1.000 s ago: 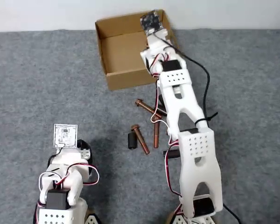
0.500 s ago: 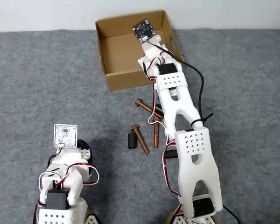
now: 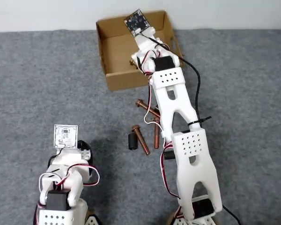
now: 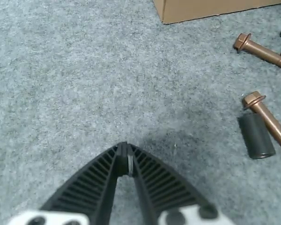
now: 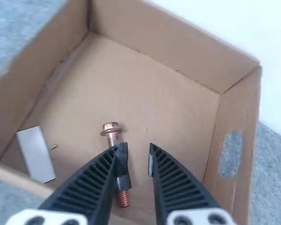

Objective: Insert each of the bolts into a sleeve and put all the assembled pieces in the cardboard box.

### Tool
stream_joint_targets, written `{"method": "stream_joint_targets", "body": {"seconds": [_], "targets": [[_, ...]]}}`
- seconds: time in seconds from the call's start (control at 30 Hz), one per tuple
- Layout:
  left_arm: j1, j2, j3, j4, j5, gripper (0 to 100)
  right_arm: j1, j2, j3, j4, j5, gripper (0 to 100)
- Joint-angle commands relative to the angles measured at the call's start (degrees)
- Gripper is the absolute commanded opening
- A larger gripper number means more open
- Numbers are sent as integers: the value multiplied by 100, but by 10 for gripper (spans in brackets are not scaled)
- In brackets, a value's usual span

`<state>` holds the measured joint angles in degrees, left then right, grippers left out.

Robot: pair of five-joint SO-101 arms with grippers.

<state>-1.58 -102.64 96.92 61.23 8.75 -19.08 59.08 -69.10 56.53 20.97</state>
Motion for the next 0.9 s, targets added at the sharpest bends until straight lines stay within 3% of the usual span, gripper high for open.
{"method": "stream_joint_targets", "body": {"seconds": [0.0,0.13,0.23,0.37,0.57,0.87], "targets": [[-35,-18,-40,-185,0,6,-92,-84,-492,330,35,58],[-35,-18,-40,-185,0,6,-101,-119,-826,901,35,58],[-35,-18,-40,-185,0,6,-101,-119,-1310,1886,-35,54],[-44,-18,-40,-185,0,6,-66,-92,-1934,3134,-668,54],[-44,-18,-40,-176,0,6,-22,-101,-2242,4558,-826,57],[-44,-18,-40,-176,0,6,365,13,-1371,4629,-835,92]]}}
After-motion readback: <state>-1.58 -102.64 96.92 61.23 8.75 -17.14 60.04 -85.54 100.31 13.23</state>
